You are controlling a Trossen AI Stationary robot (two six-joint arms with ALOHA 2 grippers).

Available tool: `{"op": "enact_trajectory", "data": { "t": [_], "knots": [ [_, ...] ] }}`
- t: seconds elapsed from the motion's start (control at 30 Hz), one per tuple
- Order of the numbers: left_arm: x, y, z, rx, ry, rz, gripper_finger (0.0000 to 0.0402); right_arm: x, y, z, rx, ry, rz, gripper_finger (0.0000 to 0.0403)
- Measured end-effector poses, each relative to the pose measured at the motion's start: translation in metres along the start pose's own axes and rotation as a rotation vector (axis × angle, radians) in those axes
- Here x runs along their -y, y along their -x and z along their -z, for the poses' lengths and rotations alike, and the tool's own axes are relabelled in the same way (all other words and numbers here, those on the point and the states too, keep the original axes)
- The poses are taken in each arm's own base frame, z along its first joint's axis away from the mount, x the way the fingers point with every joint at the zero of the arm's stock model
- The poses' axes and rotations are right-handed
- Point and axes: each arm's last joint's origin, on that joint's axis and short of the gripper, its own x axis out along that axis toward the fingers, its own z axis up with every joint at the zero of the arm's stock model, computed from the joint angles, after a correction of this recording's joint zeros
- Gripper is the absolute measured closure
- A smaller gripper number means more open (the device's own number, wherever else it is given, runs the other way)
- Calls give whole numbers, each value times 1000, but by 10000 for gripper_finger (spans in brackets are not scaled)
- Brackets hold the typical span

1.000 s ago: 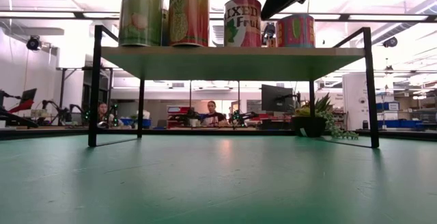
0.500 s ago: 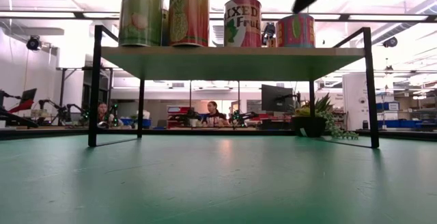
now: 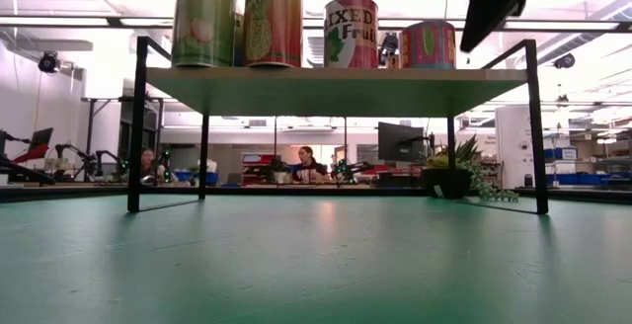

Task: Pick and place cans onto a shelf
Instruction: Adjust the cans on the shelf

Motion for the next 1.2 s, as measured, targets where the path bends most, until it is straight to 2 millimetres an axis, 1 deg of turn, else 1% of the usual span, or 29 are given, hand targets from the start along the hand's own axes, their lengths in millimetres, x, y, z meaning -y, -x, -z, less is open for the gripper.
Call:
{"op": "enact_trajectory", "data": {
  "t": [0.17,0.3,0.7,0.93,1.2],
  "knots": [
    [0,0,0,0,0,0,401,-5,-7,-2,40,14,-28,394],
    [0,0,0,0,0,0,401,-8,-7,-6,76,25,-52,394],
    [0,0,0,0,0,0,401,-8,-5,-8,97,27,-44,394],
    [0,0,0,0,0,0,401,1,1,-14,120,44,41,394],
    [0,0,0,0,0,0,401,24,-8,-26,98,35,111,394]
  ]
}}
